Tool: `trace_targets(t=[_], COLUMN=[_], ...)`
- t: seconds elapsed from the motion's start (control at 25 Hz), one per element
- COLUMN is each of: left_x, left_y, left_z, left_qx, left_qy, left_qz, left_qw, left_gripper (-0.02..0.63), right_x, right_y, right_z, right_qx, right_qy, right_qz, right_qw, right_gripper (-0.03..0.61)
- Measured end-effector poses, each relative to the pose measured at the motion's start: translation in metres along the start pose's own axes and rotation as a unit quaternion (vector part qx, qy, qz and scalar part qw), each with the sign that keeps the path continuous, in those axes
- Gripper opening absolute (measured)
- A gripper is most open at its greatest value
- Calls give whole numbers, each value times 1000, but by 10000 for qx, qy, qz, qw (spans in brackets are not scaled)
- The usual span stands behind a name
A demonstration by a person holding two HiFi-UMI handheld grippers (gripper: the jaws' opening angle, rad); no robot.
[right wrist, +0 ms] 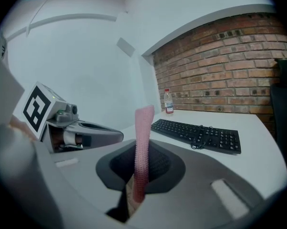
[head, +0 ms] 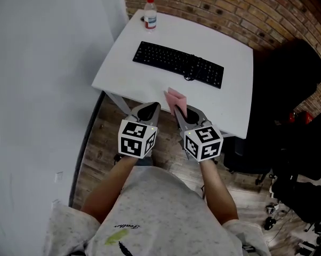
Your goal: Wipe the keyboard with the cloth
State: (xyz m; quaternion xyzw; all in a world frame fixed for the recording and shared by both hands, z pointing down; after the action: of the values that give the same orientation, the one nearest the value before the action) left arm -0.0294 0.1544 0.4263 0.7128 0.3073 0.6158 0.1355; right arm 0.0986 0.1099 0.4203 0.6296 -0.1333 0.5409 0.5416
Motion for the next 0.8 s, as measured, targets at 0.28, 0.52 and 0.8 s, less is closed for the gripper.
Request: trace_targets(t=[0.28, 0.52, 0.8], left_x=[-34, -56, -75], left_y=[23, 40, 50], left_z=[-68, -110, -153], left_qx=[122, 256, 245], left_qy=[-64, -110, -160], left_qz=[-38, -63, 0], left_qw=[9999, 9996, 9996], left_gripper=[-6, -6, -6], right_x=[-44, -79, -115], right_y=[64, 106, 157], right_z=[6, 14, 22], right_qx=[56, 119, -56], right_qy=[82, 187, 499], right_qz=[-119, -149, -80], right_qw=[9999, 9996, 9987], right_gripper=[23, 23, 23])
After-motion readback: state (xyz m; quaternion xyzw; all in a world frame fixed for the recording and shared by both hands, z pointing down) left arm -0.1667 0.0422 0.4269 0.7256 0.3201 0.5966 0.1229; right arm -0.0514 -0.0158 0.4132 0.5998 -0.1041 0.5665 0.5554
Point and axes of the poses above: the fingertips, and each gripper's own axes: y forward along the fingers, z to its right, x out of its underside, the point moved 7 cm from there along -y, backward along the fingers, and after that the axes turned 11 degrees about -z, right-handed, at the moved point
